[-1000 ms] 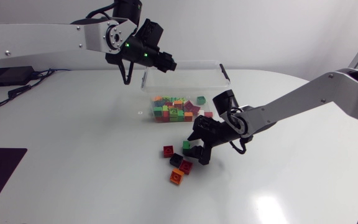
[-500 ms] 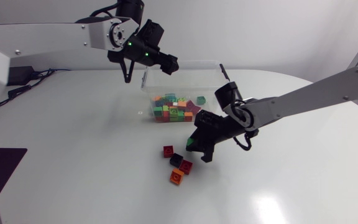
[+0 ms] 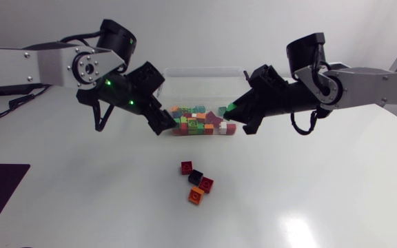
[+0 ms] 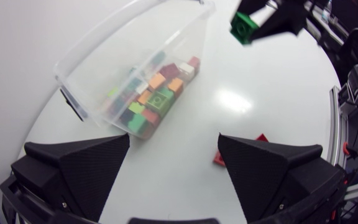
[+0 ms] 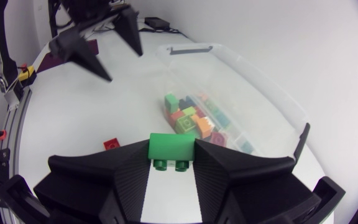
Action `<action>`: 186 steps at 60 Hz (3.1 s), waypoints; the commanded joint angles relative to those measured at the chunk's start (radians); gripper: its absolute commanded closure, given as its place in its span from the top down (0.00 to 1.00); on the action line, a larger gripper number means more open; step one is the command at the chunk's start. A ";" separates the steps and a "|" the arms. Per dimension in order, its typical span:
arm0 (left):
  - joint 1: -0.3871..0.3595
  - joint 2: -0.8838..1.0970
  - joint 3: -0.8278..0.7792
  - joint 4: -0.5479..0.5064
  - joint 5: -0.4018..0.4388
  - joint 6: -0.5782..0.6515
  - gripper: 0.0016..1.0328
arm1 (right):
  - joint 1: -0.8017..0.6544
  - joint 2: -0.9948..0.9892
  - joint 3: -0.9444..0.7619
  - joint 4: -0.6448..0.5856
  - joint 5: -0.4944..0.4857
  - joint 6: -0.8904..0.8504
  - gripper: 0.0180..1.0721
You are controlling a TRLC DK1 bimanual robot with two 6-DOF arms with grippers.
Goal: Place the duplo bricks in the container
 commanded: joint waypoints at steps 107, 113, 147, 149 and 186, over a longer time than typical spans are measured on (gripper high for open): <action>-0.152 0.450 0.146 -0.098 -0.052 0.470 0.52 | 0.204 -0.202 -0.444 0.013 0.221 0.044 0.95; -0.152 0.452 0.144 -0.106 -0.036 0.468 0.31 | 0.234 -0.126 -0.416 0.013 0.228 0.053 0.95; -0.120 0.303 0.063 -0.204 0.010 0.476 0.25 | 0.320 0.119 -0.276 0.048 0.300 0.099 0.92; -0.112 0.268 0.051 -0.213 0.010 0.477 0.25 | 0.323 0.141 -0.263 0.050 0.302 0.101 0.89; -0.041 0.068 0.227 -0.224 0.092 0.309 0.25 | 0.369 0.213 -0.240 0.087 0.336 0.086 0.30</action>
